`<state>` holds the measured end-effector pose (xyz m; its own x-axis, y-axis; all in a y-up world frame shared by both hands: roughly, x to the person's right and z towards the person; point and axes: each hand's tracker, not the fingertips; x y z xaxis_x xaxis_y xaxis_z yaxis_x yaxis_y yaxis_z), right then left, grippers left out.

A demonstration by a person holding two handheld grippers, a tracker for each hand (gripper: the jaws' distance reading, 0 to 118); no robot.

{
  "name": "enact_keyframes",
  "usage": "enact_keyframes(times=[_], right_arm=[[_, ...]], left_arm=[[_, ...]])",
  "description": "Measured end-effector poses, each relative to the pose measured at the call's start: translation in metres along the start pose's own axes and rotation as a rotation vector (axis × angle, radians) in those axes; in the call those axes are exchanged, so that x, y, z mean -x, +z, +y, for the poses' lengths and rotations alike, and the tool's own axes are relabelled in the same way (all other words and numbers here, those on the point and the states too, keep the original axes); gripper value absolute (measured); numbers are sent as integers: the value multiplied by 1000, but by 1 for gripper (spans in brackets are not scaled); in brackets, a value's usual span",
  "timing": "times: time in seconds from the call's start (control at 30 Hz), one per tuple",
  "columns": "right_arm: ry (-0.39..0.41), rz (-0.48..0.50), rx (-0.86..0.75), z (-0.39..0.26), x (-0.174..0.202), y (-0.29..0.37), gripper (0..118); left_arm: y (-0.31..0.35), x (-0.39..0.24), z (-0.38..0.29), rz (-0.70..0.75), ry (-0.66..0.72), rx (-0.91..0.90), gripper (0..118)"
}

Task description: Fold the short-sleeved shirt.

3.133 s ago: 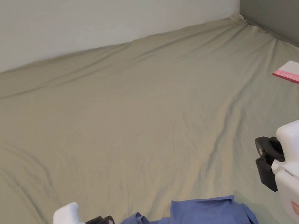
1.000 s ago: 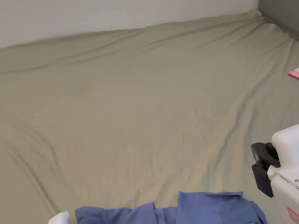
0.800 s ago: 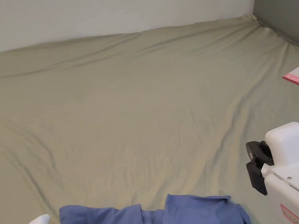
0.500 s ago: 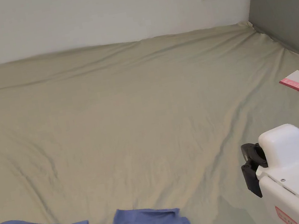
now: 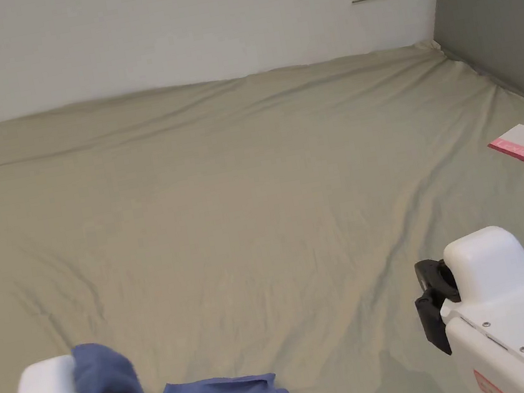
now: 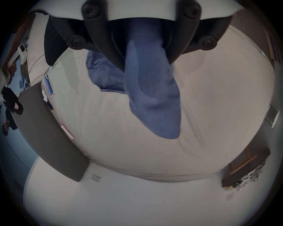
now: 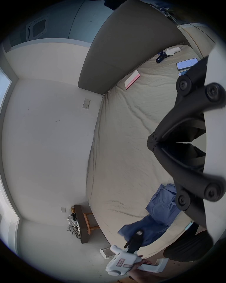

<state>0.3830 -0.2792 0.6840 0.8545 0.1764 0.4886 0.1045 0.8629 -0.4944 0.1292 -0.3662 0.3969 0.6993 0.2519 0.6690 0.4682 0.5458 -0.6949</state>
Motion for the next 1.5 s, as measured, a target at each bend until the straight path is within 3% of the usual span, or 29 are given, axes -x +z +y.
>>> enact_keyframes(times=[0.2,0.47,0.53,0.6,0.63,0.7,0.73,0.77,0.8,0.83,0.93,0.97,1.0,1.13,1.3,1.5], right_arm=[[-23,-12,9,-5,-10,1,2],[-40,-23,24,-13,-19,1,2],[-44,-24,28,-15,-21,0,2],[-48,-25,32,-15,-21,-2,2],[-49,-25,34,-15,-22,-2,2],[-51,-23,35,-16,-22,-2,2],[-52,-23,34,-16,-22,-2,2],[-52,-24,33,-15,-22,-2,2],[-53,-25,31,-15,-23,-1,2],[-54,-26,29,-15,-23,-1,2],[-52,-29,26,-14,-24,1,2],[-52,-31,24,-14,-24,2,2],[-53,-32,23,-14,-25,3,2],[-51,-34,24,-16,-23,6,2],[-51,-35,33,-19,-23,7,2],[-51,-41,38,-20,-24,9,2]], left_arm=[[-70,-52,-9,-51,-70,118,14],[-124,-98,-40,81,-176,193,15],[-125,-101,-40,91,-164,185,30],[-120,-98,-35,-60,-71,175,90],[-118,-95,-33,-191,-5,189,113],[-108,-97,-32,-355,86,181,118],[-101,-96,-28,-317,90,137,116],[-96,-94,-26,-323,89,107,108],[-88,-92,-25,-329,74,65,93],[-81,-92,-23,-331,61,16,68],[-69,-82,-21,-189,3,-60,39],[-71,-82,-24,-138,-26,-90,7],[-72,-79,-27,-102,-51,-111,0],[-93,-86,-47,39,-183,-112,0],[-135,-112,-83,92,-333,-66,0],[-135,-145,-105,179,-477,-135,0]])
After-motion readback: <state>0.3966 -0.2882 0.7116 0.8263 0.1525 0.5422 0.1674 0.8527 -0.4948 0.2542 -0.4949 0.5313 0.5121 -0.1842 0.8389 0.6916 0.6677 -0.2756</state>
